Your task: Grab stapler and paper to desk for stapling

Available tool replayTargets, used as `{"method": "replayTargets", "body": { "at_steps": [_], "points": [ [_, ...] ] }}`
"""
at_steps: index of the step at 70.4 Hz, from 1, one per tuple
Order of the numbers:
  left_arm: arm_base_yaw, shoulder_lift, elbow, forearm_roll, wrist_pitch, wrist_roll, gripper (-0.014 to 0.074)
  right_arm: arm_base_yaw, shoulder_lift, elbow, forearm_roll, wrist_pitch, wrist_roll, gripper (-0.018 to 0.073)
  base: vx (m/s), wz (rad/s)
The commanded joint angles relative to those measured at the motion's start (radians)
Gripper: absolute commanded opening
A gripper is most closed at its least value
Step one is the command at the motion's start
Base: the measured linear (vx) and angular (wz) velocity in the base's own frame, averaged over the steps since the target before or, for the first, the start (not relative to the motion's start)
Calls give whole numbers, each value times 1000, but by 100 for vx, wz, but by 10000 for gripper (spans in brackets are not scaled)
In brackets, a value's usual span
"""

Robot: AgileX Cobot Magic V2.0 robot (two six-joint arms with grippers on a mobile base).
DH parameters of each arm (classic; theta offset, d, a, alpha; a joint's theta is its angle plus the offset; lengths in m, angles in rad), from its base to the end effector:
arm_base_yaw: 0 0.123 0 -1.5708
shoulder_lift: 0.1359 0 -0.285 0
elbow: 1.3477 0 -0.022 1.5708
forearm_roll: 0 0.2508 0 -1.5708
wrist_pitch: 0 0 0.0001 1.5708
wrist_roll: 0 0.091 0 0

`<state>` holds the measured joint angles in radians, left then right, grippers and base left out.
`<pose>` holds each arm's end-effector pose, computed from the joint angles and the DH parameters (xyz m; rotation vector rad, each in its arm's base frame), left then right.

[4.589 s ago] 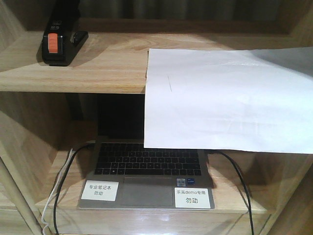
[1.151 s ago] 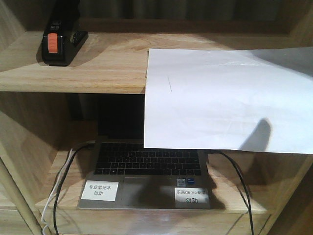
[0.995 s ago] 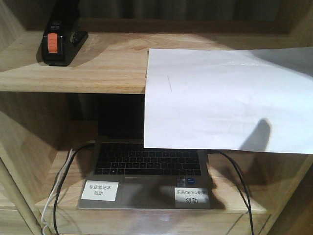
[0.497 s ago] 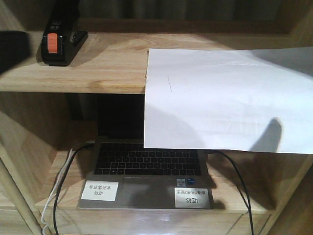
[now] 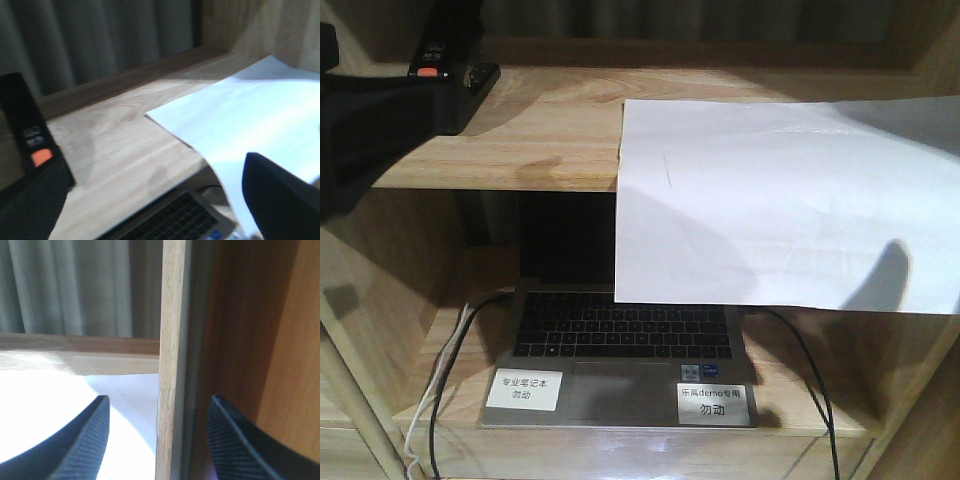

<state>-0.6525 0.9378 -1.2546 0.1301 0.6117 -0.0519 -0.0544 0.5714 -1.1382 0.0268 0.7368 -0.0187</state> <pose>0.1431 -0.1008 0.4739 0.5682 1.6958 -0.3650 0.0597 -0.0016 0.4706 0.0322 1.6532 -0.0256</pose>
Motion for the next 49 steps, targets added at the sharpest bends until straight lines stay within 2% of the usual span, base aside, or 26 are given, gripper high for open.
{"method": "replayTargets", "body": {
  "at_steps": [1, 7, 18, 31, 42, 49],
  "points": [
    [-7, 33, -78, 71, -34, -63, 659, -4, 18, -23, 0, -66, -8, 391, 0, 0],
    [-7, 91, -162, 123, 24, -120, 659, -4, 18, -23, 0, -66, -8, 388, 0, 0],
    [-7, 223, -341, 163, 133, -138, 649, -4, 18, -23, 0, -66, -8, 388, 0, 0],
    [-3, 385, -565, 229, 270, -233, 642, -4, 18, -23, 0, -66, -8, 388, 0, 0],
    [70, 501, -736, 225, 380, -255, 632, -4, 18, -23, 0, -66, -8, 388, 0, 0],
    [117, 557, -792, 216, 398, -255, 621, -4, 18, -23, 0, -66, -8, 388, 0, 0]
  ]
}}
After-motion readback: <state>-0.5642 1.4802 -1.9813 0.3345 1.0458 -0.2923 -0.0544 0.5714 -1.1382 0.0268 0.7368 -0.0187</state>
